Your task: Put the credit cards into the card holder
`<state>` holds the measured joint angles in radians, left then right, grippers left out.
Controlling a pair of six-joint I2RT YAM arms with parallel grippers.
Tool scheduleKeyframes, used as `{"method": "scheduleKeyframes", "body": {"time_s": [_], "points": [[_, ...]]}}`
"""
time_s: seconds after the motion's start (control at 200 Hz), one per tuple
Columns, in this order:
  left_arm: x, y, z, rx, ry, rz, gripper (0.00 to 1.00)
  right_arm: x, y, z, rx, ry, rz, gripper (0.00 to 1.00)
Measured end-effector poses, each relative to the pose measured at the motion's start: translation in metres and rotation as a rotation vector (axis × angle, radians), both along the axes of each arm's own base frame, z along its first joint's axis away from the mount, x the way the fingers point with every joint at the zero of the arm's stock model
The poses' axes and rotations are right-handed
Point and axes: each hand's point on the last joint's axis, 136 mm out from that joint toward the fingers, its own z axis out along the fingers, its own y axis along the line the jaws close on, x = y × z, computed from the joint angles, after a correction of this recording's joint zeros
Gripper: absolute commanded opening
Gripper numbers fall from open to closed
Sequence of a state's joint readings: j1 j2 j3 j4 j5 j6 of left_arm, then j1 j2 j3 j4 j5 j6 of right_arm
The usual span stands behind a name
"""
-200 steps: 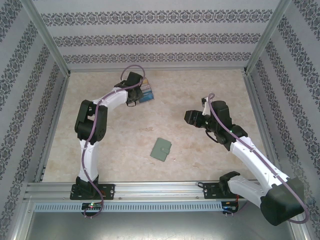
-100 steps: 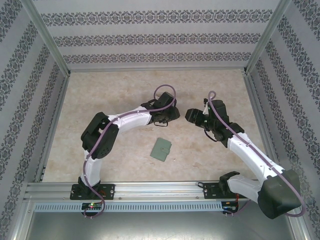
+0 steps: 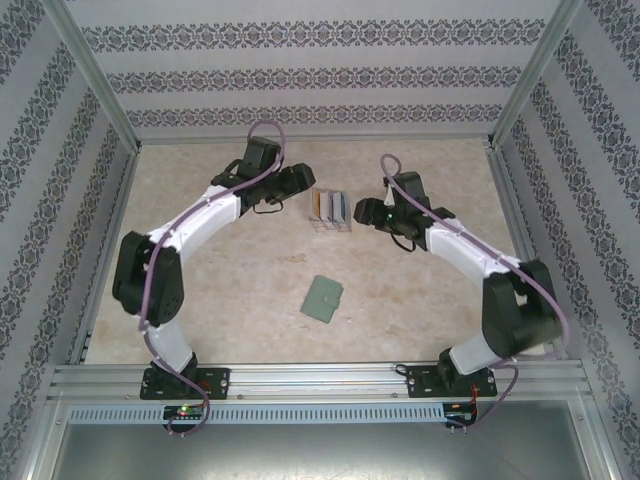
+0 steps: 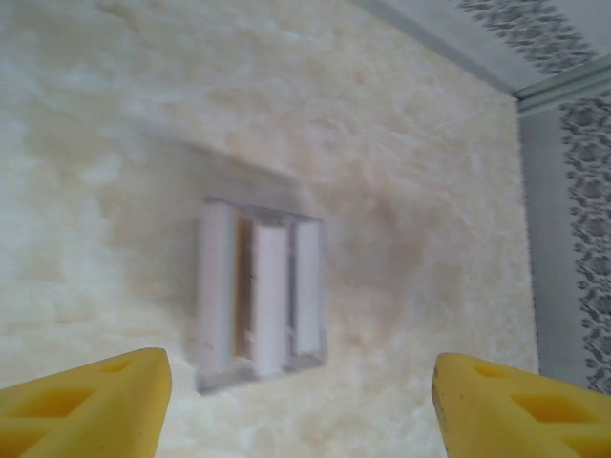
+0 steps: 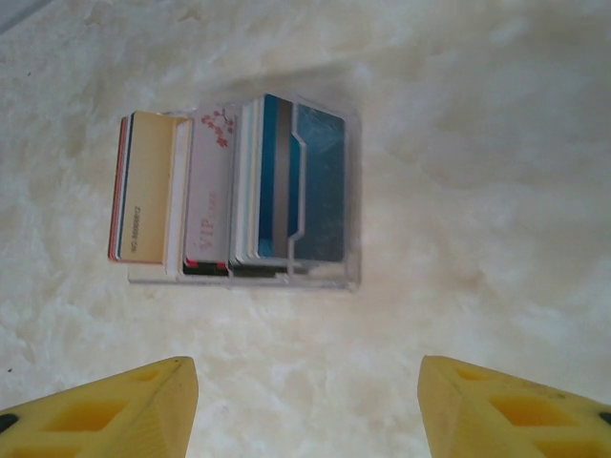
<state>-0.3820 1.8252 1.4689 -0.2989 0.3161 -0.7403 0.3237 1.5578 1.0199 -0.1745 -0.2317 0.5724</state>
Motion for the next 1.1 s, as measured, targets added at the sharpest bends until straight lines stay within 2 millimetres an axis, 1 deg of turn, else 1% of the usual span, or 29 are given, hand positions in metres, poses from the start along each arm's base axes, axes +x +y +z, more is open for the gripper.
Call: {"method": "scheduleKeyframes", "body": {"time_s": [0.06, 0.125, 0.21, 0.285, 0.39, 0.445, 0.54, 0.59, 0.63, 0.684, 0.764, 0.834, 0.904, 1.004, 1.099], "points": [[0.011, 0.003, -0.025, 0.015, 0.046, -0.019, 0.75, 0.014, 0.008, -0.006, 0.024, 0.017, 0.019, 0.64], [0.017, -0.003, -0.051, 0.033, 0.091, -0.053, 0.76, 0.028, 0.014, -0.016, 0.055, 0.045, 0.034, 0.66], [0.022, -0.012, -0.070, 0.043, 0.125, -0.096, 0.78, 0.045, 0.019, -0.029, 0.101, 0.082, 0.043, 0.66], [0.024, -0.018, -0.079, 0.045, 0.137, -0.122, 0.78, 0.055, 0.025, -0.039, 0.145, 0.110, 0.057, 0.69], [0.023, -0.020, -0.083, 0.046, 0.141, -0.141, 0.74, 0.056, 0.030, -0.047, 0.192, 0.141, 0.078, 0.71], [0.022, -0.021, -0.084, 0.045, 0.140, -0.156, 0.70, 0.055, 0.032, -0.045, 0.205, 0.142, 0.090, 0.70], [0.020, -0.023, -0.089, 0.056, 0.145, -0.171, 0.68, 0.058, 0.032, -0.039, 0.219, 0.109, 0.095, 0.71], [0.017, -0.025, -0.094, 0.074, 0.154, -0.185, 0.66, 0.053, 0.028, -0.036, 0.220, 0.088, 0.088, 0.71], [0.015, -0.028, -0.098, 0.087, 0.158, -0.197, 0.63, 0.046, 0.021, -0.034, 0.214, 0.077, 0.076, 0.71], [0.010, -0.033, -0.102, 0.104, 0.166, -0.213, 0.56, 0.037, 0.012, -0.028, 0.201, 0.063, 0.058, 0.71], [0.009, -0.040, -0.099, 0.115, 0.152, -0.229, 0.51, 0.033, 0.001, -0.012, 0.178, 0.010, 0.037, 0.71], [0.007, -0.044, -0.099, 0.135, 0.146, -0.235, 0.48, 0.030, -0.004, 0.004, 0.167, -0.040, 0.028, 0.71], [0.007, -0.045, -0.098, 0.151, 0.142, -0.230, 0.45, 0.027, -0.006, 0.013, 0.162, -0.065, 0.025, 0.71], [0.004, -0.045, -0.097, 0.161, 0.141, -0.227, 0.42, 0.024, -0.008, 0.015, 0.154, -0.076, 0.021, 0.71], [-0.006, -0.045, -0.096, 0.164, 0.152, -0.226, 0.37, 0.020, -0.010, 0.011, 0.149, -0.066, 0.018, 0.70]]}}
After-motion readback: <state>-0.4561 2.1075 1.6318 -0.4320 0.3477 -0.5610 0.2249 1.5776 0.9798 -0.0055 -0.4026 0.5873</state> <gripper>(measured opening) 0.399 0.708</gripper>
